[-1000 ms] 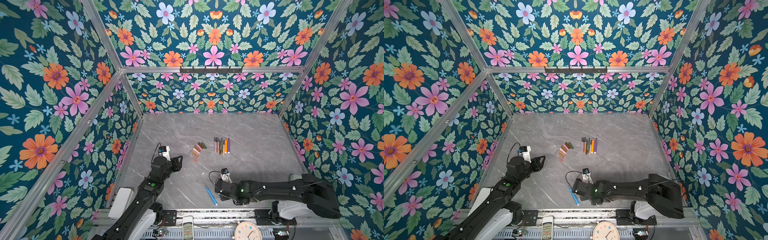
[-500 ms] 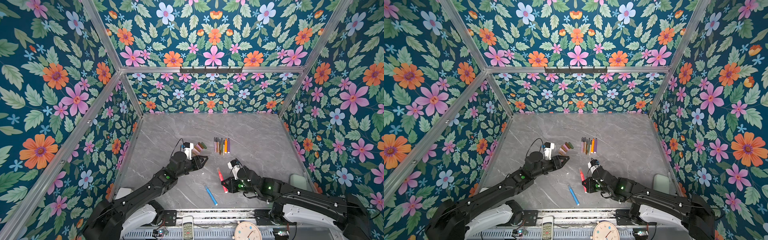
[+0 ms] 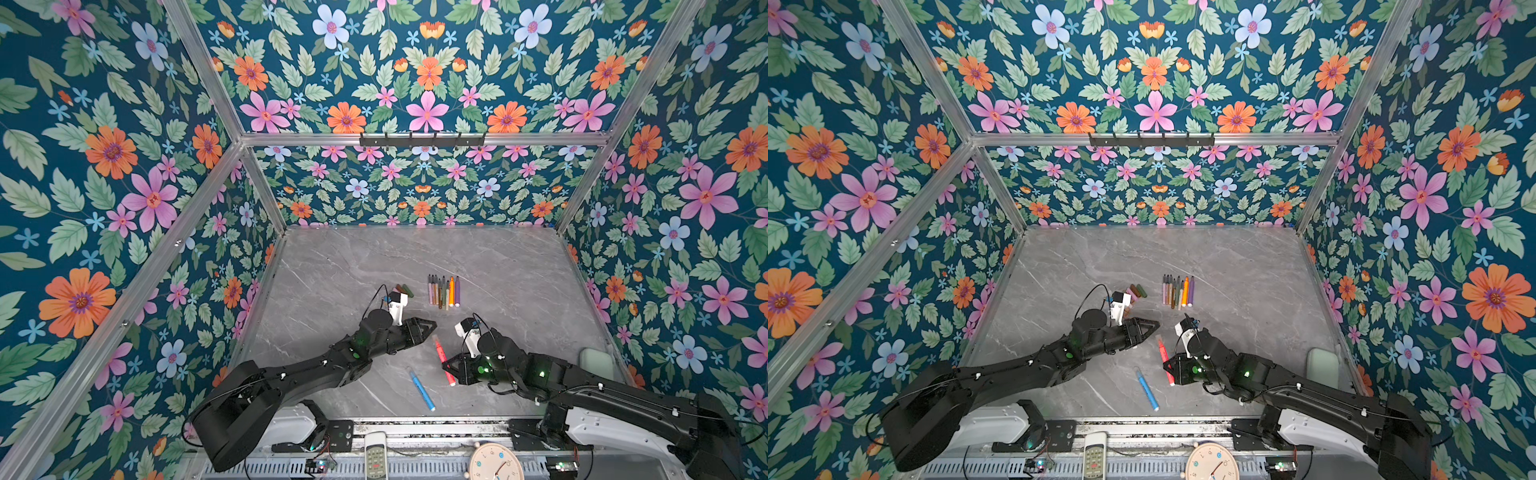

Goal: Open the pen caps
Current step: 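Lift the red marker toward the left gripper while the left reaches to meet it, then close the left gripper on the red marker's cap while the right holds the body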

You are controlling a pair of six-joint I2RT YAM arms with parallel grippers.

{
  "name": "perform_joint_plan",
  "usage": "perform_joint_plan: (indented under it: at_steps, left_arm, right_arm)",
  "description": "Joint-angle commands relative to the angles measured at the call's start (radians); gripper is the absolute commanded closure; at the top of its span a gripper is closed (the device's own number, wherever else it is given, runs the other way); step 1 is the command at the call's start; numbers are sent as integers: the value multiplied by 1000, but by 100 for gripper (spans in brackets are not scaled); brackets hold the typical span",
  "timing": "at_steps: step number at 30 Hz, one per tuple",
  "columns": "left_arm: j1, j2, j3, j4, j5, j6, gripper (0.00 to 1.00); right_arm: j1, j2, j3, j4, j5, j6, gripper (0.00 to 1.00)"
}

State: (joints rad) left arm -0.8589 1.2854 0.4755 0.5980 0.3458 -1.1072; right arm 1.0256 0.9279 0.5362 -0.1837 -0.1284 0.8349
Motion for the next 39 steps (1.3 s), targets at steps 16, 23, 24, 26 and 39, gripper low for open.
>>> perform_joint_plan:
  at_steps: [16,23,24,26,39]
  left_arm:
    - [-18,110,-6,251,169,-66,74]
    - [-20,129,-15,325,201,-88,100]
    - [-20,130,-15,337,205,-92,100]
    - [-21,123,-19,346,196,-95,100]
    - [-19,43,-30,242,109,-54,100]
  right_arm:
    - [-20,-15,30,-22,59,-17,100]
    - [-36,-18,39,-41,54,-14,100]
    - [-36,-19,41,-43,57,-13,100]
    - [-37,-20,45,-55,65,-13,100]
    - [-36,-1,5,-29,13,13,79]
